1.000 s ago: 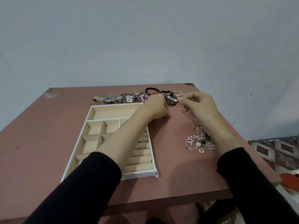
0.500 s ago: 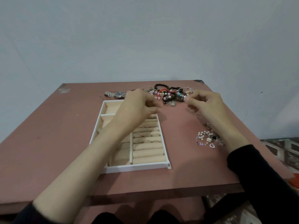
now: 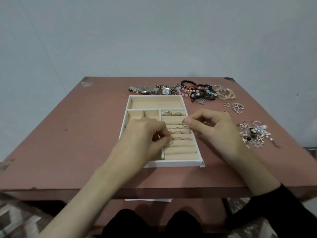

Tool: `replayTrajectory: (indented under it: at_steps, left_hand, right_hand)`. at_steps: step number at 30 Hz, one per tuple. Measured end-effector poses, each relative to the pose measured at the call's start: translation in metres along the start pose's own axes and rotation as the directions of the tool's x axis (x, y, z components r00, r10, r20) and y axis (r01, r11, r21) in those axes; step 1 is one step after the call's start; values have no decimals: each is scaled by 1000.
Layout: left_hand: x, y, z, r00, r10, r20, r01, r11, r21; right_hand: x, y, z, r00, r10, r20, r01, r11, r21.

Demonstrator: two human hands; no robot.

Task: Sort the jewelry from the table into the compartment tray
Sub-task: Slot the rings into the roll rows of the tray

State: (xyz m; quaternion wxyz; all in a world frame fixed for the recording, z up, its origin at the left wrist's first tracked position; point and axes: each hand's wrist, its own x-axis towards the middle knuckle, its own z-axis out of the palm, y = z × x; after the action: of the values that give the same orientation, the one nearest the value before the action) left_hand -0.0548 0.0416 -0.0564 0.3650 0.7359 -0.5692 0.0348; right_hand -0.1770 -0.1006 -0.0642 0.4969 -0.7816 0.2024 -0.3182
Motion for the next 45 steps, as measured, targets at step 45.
replayTrajectory:
  at_steps: [45]
  left_hand:
    - [14, -16, -6, 979, -198, -51, 165, 914, -371]
  right_hand:
    - [-3, -5, -2, 938, -120, 325, 191, 962, -196]
